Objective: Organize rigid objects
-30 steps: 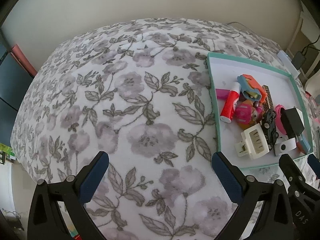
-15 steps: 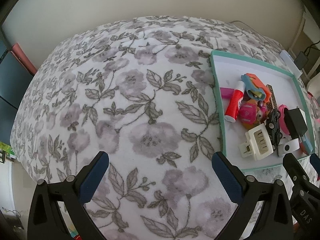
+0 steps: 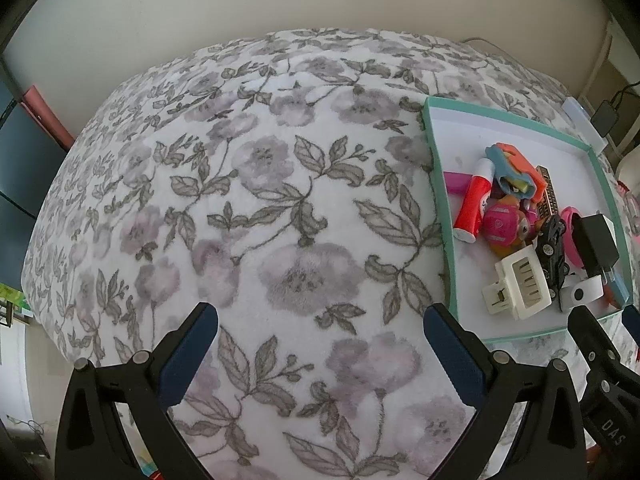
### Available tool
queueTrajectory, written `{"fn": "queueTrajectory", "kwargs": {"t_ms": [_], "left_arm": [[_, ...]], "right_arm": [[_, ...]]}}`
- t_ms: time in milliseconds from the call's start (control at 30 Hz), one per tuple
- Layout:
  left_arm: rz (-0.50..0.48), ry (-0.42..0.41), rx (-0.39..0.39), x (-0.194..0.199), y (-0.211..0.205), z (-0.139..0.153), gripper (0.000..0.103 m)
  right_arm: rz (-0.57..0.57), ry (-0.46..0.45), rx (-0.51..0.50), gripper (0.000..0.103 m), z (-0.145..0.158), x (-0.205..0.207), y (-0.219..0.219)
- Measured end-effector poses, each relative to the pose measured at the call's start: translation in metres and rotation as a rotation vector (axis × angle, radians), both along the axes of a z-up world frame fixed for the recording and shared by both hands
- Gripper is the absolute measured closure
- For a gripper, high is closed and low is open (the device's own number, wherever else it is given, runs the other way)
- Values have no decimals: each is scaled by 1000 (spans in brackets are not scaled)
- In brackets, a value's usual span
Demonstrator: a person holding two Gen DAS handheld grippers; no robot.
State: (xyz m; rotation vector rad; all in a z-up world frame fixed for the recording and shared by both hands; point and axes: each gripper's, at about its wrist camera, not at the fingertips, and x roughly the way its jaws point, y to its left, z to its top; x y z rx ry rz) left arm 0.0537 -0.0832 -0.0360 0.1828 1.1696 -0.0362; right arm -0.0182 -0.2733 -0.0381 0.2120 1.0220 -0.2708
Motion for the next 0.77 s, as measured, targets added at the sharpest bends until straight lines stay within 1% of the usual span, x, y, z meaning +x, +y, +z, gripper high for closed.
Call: {"fn": "queueTrajectory", "kwargs": {"t_ms": [767], "left_arm": [[-10,12,-6,2,1,-2,1]], "right_arm": [[6,6,-6,0,-1,2,0]]}}
